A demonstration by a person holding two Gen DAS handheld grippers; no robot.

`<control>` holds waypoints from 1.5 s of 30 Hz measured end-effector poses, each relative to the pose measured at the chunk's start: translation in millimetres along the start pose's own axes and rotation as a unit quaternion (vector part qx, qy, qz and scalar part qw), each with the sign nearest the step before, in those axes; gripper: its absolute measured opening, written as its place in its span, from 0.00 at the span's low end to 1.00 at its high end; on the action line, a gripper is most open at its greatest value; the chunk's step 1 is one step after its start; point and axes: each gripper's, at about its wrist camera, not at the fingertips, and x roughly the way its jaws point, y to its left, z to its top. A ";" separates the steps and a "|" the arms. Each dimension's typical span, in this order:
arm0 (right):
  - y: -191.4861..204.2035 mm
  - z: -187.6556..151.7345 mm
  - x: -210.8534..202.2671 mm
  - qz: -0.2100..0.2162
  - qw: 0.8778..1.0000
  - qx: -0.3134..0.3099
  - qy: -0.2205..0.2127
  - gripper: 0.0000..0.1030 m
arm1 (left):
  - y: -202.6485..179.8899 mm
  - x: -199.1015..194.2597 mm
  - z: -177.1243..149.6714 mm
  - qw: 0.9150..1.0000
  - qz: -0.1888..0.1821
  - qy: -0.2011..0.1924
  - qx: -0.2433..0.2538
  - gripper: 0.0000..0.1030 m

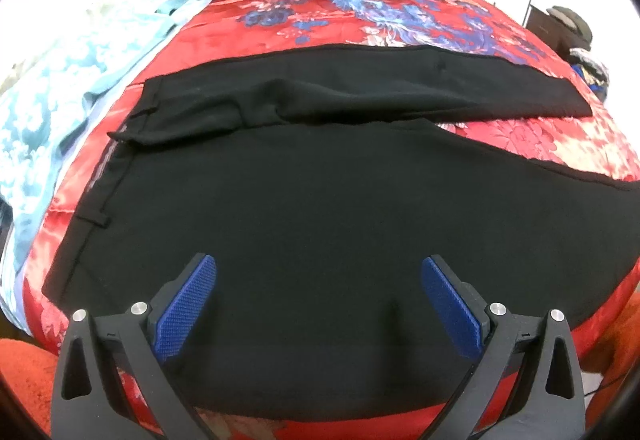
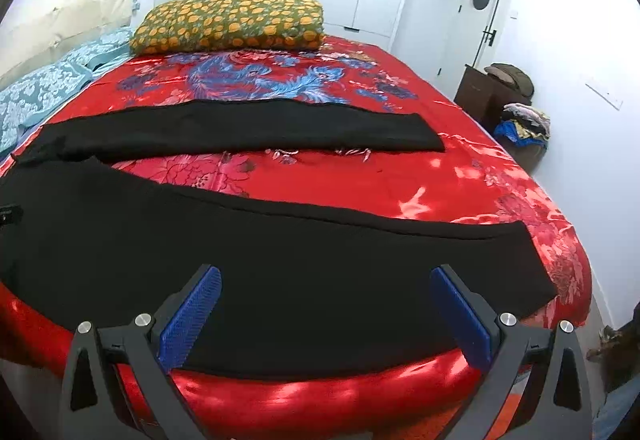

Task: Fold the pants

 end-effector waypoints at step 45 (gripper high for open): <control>-240.1 248.0 385.5 0.044 0.973 0.150 0.168 0.07 | 30.3 72.3 14.6 0.998 0.044 -0.003 -0.039 1.00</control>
